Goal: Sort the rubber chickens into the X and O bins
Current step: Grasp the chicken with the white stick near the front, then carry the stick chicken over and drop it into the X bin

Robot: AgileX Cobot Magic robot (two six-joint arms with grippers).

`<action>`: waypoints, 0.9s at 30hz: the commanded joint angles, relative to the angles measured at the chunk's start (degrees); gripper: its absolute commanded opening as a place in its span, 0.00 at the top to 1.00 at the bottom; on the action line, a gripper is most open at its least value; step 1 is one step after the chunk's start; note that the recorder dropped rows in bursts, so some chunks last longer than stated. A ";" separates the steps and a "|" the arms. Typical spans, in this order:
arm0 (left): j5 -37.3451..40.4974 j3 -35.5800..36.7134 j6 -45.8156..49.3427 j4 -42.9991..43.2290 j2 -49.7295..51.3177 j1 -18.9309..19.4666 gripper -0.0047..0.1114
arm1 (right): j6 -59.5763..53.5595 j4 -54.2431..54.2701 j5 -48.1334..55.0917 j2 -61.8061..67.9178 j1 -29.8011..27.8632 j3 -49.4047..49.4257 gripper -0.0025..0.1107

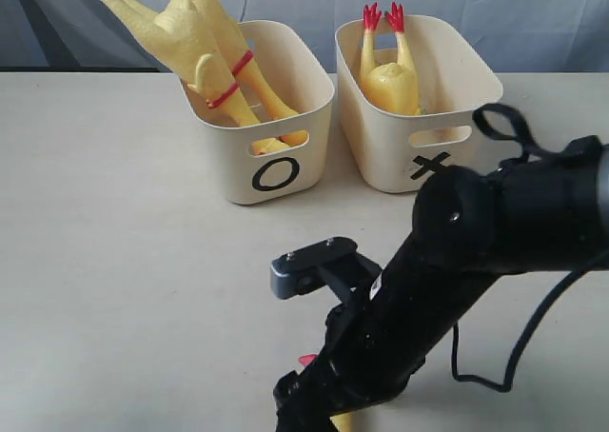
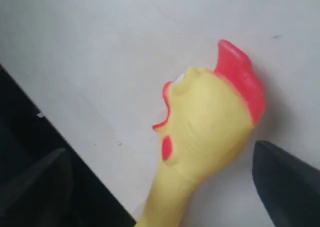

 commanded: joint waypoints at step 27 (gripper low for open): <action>0.00 -0.14 -0.23 0.31 -0.30 -0.20 0.96 | 10.61 -39.46 3.33 -10.26 -7.58 -32.92 0.98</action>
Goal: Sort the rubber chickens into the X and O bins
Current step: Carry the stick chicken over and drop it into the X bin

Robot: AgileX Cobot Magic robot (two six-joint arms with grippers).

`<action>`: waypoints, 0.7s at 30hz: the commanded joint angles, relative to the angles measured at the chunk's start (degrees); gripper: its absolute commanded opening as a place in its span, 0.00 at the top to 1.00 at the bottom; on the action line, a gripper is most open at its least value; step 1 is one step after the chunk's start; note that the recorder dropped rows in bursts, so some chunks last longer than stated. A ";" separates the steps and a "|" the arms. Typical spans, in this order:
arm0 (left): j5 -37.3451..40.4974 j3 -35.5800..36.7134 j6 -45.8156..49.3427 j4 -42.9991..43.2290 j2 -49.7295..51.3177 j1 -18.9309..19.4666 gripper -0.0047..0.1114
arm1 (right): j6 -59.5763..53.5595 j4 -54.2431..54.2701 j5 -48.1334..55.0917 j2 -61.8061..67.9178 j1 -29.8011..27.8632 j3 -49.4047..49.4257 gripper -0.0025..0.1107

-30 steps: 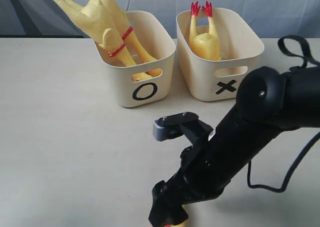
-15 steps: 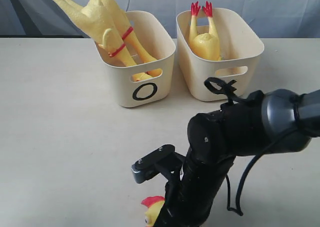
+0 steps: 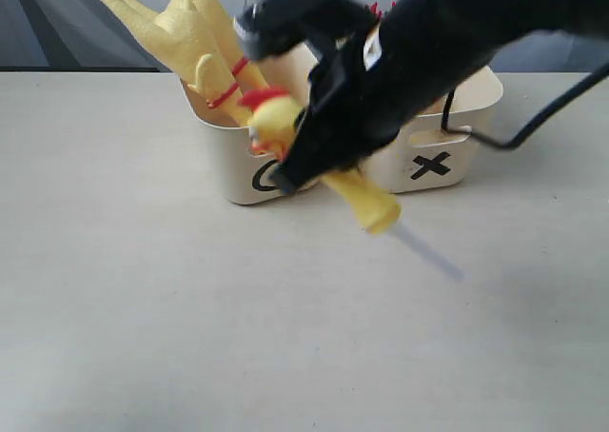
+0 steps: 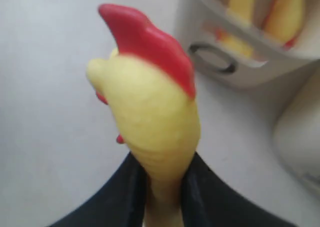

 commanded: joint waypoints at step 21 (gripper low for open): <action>0.00 -0.14 -0.23 0.31 -0.30 -0.20 0.96 | 0.27 3.85 -51.85 11.45 -21.94 -5.01 0.43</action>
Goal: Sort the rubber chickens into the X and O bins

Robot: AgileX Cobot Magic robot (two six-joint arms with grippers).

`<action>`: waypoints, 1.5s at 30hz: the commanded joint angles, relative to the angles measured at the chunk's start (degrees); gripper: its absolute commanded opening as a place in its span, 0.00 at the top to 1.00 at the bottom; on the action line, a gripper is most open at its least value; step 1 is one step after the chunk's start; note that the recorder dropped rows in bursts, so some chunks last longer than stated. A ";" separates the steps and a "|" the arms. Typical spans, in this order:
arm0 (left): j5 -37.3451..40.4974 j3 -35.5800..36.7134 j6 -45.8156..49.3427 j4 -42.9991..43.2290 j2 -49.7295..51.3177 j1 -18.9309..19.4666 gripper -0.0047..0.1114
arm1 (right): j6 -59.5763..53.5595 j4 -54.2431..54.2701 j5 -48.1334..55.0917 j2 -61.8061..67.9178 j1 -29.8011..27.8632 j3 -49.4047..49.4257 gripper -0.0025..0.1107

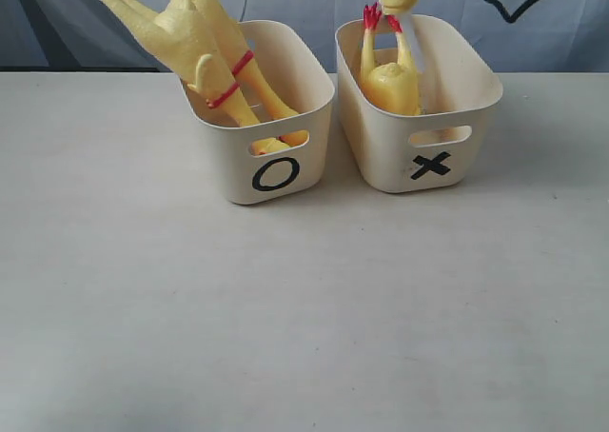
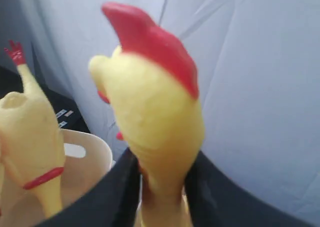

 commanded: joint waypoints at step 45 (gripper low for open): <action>0.00 -0.14 -0.23 0.31 -0.30 -0.20 0.96 | 0.27 -1.08 73.58 -56.65 -1.43 14.09 0.95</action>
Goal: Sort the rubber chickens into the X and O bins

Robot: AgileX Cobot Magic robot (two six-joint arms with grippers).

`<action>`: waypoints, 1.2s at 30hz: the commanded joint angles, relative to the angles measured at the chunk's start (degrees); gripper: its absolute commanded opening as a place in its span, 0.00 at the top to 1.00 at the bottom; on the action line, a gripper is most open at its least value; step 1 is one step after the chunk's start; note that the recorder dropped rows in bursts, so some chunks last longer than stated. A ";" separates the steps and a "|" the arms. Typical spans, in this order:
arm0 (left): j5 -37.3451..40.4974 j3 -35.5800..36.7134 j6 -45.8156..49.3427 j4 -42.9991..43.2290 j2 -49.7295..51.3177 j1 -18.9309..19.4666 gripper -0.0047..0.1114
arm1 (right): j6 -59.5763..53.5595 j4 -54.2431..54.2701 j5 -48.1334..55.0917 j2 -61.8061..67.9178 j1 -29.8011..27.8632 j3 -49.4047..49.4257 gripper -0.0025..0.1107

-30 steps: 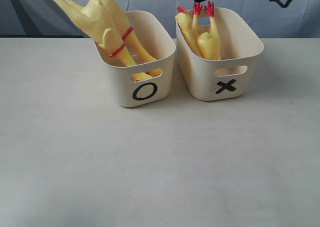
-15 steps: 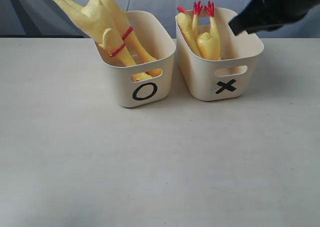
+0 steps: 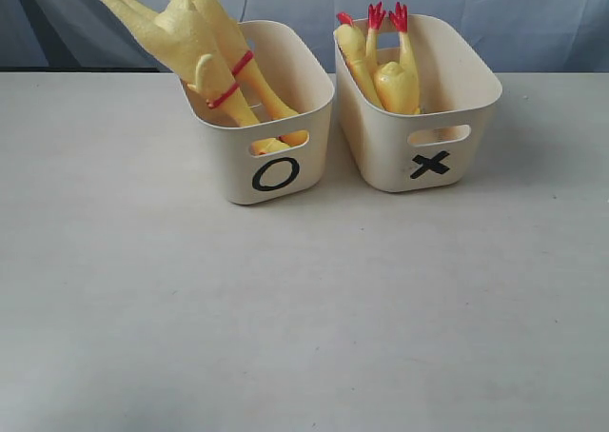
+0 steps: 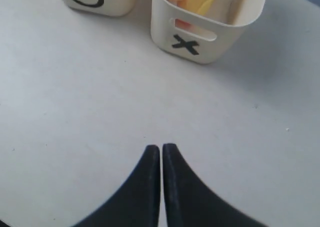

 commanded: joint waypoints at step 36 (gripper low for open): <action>0.00 -0.14 -0.23 0.31 -0.30 -0.20 0.96 | -1.67 3.30 -39.62 -42.76 -27.33 11.60 0.95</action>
